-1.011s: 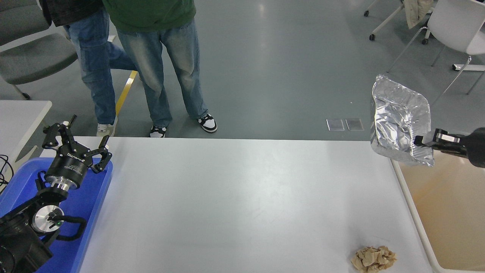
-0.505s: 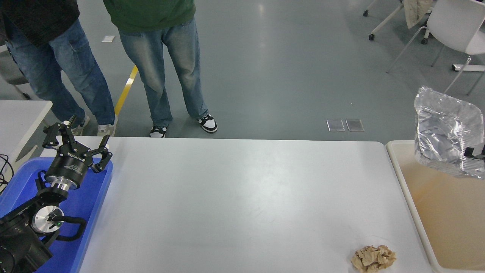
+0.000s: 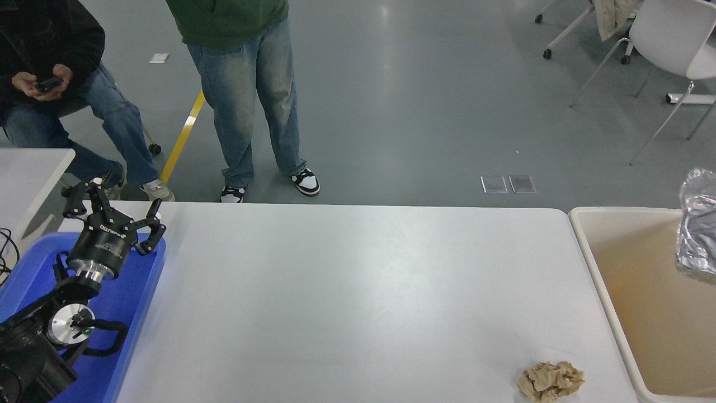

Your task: Clean the table surface

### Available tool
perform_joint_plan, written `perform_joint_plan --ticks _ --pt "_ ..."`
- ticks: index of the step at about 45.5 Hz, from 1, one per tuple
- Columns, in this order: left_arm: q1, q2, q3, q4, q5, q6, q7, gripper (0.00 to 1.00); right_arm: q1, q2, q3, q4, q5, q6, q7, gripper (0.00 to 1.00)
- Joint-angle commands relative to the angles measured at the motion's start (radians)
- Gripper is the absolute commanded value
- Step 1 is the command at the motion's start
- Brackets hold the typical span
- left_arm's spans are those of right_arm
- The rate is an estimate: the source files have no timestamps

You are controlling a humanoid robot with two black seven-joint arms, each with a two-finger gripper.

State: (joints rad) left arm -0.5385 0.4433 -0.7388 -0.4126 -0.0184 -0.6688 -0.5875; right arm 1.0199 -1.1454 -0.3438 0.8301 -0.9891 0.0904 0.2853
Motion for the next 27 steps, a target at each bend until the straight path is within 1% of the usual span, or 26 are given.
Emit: perform_joint_plan --ticks 1,8,19,22,27 --pt "0.000 0.000 0.001 0.000 0.000 0.000 0.000 1.00 -0.139 0.153 0.002 -0.233 0.013 -0.069 0.002 0.00" --pt "0.000 0.000 -0.001 0.000 0.000 0.000 0.000 1.00 -0.201 0.265 -0.006 -0.376 0.020 -0.090 0.006 0.00" --pt "0.000 0.000 0.001 0.000 0.000 0.000 0.000 1.00 -0.231 0.337 -0.050 -0.456 0.014 -0.107 0.006 0.00" --pt "0.000 0.000 0.001 0.000 0.000 0.000 0.000 1.00 -0.244 0.378 -0.090 -0.520 0.014 -0.123 0.008 0.00" --pt "0.000 0.000 -0.001 -0.002 0.000 0.000 0.000 1.00 -0.288 0.493 -0.145 -0.676 0.018 -0.143 0.009 0.00"
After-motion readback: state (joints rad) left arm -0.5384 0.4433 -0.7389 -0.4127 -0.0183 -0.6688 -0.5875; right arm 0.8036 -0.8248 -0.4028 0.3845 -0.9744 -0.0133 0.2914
